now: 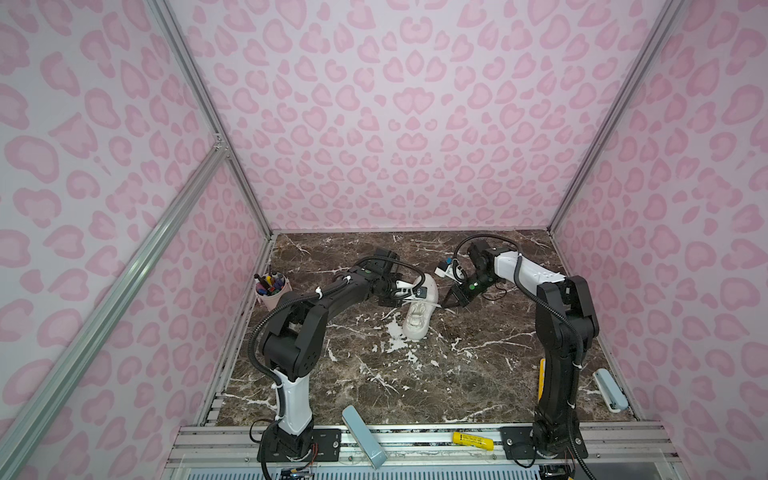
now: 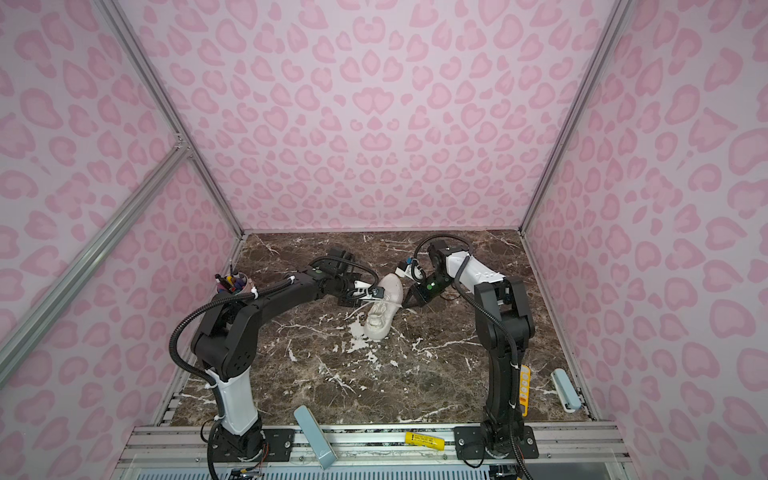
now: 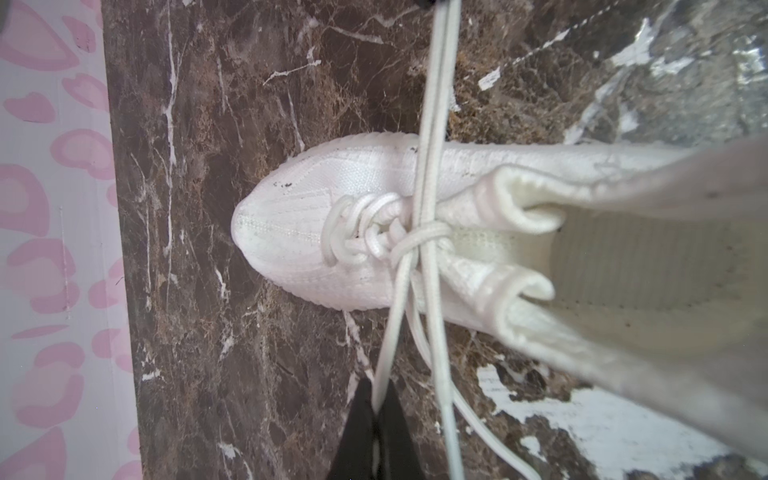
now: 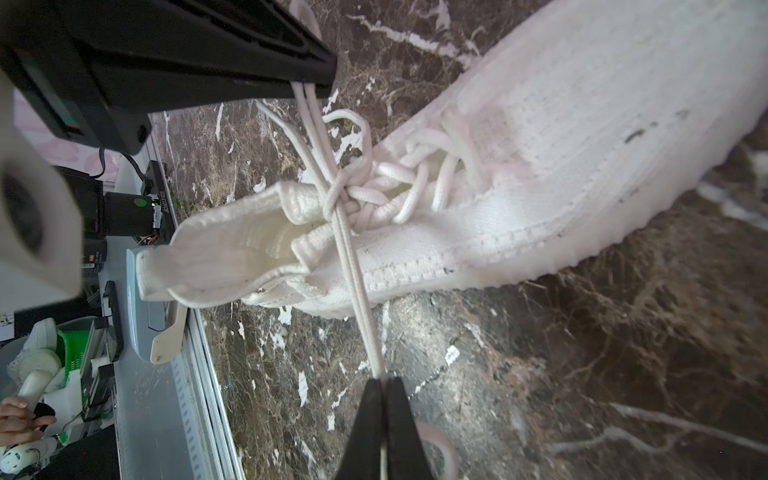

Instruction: Tie the shoes

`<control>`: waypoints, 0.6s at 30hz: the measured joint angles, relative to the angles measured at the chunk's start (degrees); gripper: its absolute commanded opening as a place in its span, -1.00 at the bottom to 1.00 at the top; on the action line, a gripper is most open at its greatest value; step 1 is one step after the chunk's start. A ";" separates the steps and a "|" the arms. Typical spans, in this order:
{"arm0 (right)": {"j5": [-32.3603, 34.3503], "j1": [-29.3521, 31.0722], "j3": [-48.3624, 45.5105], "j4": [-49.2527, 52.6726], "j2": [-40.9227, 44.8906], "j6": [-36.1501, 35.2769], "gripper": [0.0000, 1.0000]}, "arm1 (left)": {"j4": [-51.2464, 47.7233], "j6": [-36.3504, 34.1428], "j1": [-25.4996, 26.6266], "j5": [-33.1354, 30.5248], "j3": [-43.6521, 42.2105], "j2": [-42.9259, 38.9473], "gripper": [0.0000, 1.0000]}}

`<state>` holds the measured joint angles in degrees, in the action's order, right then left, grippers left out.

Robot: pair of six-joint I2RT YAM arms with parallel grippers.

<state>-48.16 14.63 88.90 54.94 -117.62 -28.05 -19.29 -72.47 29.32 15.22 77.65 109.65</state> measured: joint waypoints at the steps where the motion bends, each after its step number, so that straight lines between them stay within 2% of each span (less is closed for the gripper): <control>1: 0.15 0.00 0.00 -0.02 0.00 0.00 -1.00 | 0.04 0.02 0.00 -0.02 -0.02 -0.04 -0.93; 18: 1.68 -0.07 -0.63 -0.42 -0.87 0.00 -1.00 | 0.02 1.53 -0.13 0.52 -0.04 0.44 -0.94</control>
<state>-46.48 14.57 88.27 54.52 -118.50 -28.05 -19.27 -70.94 29.19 15.75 77.60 110.08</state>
